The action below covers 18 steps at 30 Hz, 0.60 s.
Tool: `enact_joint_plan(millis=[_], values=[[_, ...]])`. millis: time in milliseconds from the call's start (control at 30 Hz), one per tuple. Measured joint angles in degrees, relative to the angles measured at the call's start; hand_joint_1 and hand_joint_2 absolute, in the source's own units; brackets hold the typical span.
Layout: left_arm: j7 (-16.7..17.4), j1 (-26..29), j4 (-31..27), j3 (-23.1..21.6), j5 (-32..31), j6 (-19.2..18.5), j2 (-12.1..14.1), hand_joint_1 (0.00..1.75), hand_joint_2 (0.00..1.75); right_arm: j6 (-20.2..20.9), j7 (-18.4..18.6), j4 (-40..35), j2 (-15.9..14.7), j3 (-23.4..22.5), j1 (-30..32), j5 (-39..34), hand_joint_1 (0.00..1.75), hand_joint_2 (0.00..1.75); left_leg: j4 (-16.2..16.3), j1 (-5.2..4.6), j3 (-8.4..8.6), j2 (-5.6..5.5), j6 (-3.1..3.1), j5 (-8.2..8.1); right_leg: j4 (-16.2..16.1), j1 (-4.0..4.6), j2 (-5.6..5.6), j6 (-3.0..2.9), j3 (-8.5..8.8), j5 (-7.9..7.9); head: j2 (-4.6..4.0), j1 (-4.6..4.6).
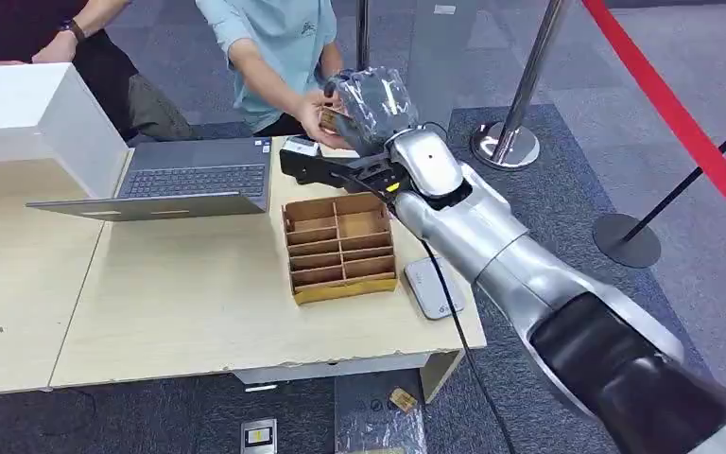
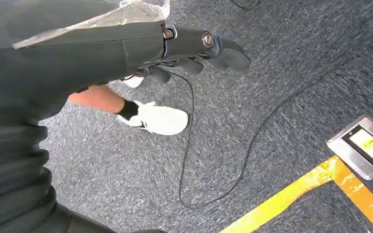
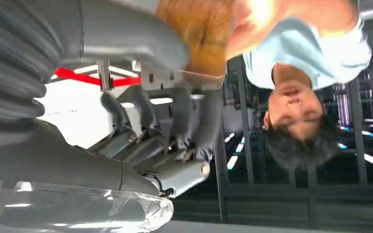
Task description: Pass the card to the sensor for recognition and then transmit it.
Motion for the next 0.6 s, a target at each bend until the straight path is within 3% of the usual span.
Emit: enact_joint_plan(millis=[600], values=[[-0.35, -0.24, 0.0, 0.0, -0.31, -0.15, -0.31, 0.0, 1.75, 1.81, -0.44, 1.93, 1.33, 0.02, 1.48, -0.74, 0.0, 1.75, 0.01, 0.0, 0.03, 0.0, -0.01, 0.01, -0.01, 0.0, 0.0, 0.0, 0.0, 0.0, 0.0, 0.0]])
